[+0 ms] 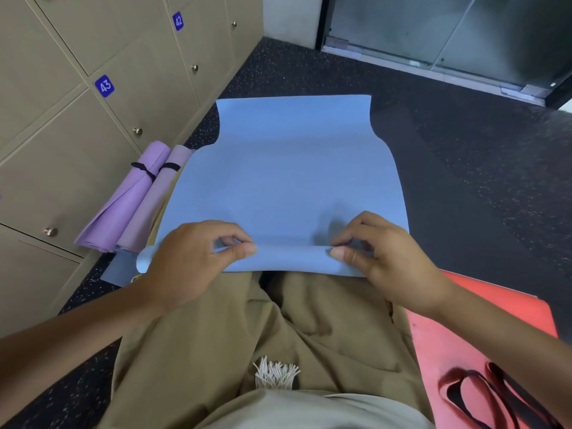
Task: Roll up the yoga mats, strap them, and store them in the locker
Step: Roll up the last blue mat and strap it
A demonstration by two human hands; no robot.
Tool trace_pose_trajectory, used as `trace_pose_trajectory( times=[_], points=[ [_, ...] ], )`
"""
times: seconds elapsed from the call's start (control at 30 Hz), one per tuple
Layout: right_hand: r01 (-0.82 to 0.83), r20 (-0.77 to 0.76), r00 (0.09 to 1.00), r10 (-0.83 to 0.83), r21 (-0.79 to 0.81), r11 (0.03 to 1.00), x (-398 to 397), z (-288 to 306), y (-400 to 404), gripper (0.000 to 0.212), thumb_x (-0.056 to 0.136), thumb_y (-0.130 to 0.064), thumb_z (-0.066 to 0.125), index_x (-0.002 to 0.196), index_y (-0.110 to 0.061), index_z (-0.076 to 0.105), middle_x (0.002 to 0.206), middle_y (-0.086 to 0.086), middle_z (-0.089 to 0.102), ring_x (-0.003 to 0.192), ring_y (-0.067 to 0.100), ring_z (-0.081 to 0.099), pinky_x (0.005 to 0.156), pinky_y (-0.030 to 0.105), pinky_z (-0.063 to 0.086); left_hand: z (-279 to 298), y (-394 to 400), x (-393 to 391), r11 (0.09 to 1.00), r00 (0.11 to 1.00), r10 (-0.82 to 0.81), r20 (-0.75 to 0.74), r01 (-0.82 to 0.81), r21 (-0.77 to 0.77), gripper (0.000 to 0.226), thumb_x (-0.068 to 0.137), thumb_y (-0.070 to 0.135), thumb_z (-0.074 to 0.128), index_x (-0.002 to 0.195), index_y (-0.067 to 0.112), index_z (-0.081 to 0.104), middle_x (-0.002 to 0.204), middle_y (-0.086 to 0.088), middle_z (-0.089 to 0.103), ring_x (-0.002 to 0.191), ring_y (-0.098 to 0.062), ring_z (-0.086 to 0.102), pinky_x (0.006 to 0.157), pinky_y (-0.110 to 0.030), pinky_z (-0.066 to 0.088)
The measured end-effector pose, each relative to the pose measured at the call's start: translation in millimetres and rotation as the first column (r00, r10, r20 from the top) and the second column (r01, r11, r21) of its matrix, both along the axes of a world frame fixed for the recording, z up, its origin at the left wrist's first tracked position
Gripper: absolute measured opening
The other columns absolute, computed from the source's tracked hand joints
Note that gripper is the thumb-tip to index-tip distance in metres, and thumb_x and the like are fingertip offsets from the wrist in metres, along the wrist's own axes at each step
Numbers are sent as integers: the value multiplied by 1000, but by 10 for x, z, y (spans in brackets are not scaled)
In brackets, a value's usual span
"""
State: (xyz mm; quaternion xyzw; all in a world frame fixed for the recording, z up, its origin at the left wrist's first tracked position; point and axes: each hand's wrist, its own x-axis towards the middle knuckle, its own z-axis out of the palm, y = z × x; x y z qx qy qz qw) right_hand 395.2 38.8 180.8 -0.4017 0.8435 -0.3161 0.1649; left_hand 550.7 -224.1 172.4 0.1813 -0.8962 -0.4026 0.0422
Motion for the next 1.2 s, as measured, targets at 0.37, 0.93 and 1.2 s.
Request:
trace_pose_trajectory(
  times=[0.37,0.93,1.2],
  points=[
    [-18,158,987,22,-28,999,-303,-76,-104,5,93,-32,73,88,-34,73,99,-14,61,108,10,47,98,24,38,7,-263,-332,976,978,-167,125,146,162,18,85,51,76,85,33,79,85,13,75,79,-5,68,82,-33,53],
    [-259,-368,913,177,-185,948,-360,-296,-86,56,76,-60,78,96,-8,76,84,-6,46,78,16,46,83,31,35,-115,-371,-337,925,918,-376,-123,365,-105,43,64,59,87,92,37,64,93,12,58,81,-16,55,70,-19,41],
    [-276,-415,885,212,-100,956,-416,-249,-96,43,87,-54,72,99,-13,75,84,-5,57,78,14,51,79,23,39,-102,-342,-350,886,913,-401,-75,366,-285,39,77,67,71,97,37,56,92,22,53,87,3,52,76,-10,37]
  ],
)
